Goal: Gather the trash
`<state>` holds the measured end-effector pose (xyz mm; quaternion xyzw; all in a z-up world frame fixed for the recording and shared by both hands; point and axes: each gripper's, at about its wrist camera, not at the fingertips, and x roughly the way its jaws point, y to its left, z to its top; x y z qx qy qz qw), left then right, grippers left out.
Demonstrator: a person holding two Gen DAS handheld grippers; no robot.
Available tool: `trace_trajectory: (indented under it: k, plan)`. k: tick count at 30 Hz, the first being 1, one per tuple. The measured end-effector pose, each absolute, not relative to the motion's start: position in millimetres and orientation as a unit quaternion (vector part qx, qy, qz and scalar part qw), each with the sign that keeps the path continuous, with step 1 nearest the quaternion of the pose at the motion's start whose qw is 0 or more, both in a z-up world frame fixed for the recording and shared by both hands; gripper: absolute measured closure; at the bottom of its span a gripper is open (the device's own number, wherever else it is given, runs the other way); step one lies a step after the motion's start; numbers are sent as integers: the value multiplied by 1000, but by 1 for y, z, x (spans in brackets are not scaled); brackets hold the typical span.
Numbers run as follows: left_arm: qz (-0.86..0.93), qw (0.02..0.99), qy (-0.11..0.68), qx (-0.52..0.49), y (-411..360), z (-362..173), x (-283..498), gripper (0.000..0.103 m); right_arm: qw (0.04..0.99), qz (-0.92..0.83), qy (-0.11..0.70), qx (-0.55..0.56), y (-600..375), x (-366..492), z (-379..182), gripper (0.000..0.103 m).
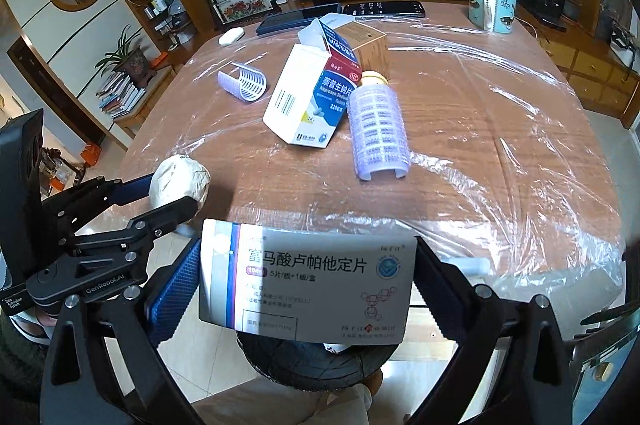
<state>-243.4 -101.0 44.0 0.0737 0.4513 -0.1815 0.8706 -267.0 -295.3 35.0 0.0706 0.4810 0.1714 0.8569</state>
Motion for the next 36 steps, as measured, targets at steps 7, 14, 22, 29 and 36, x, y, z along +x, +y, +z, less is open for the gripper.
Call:
trace_trajectory:
  k: [7,14,22,29,36]
  plan:
    - [-185,868,454,78,-108,42,-257,50,855,173,484,67,-303,-280,32,6]
    - [-187,864,459,88,-118,38,-270,50,851,178,490,64,-309,-290,27,6]
    - [-190,855,473,95,-124,27,-285,50,845,185,499,61,-311,-302,20,6]
    - [-189,849,483,94,-126,19,-296,50,838,191,508,60,-310,-306,13,6]
    - [-190,843,494,96,-129,9,-304,50,830,194,519,58,-307,-309,3,6]
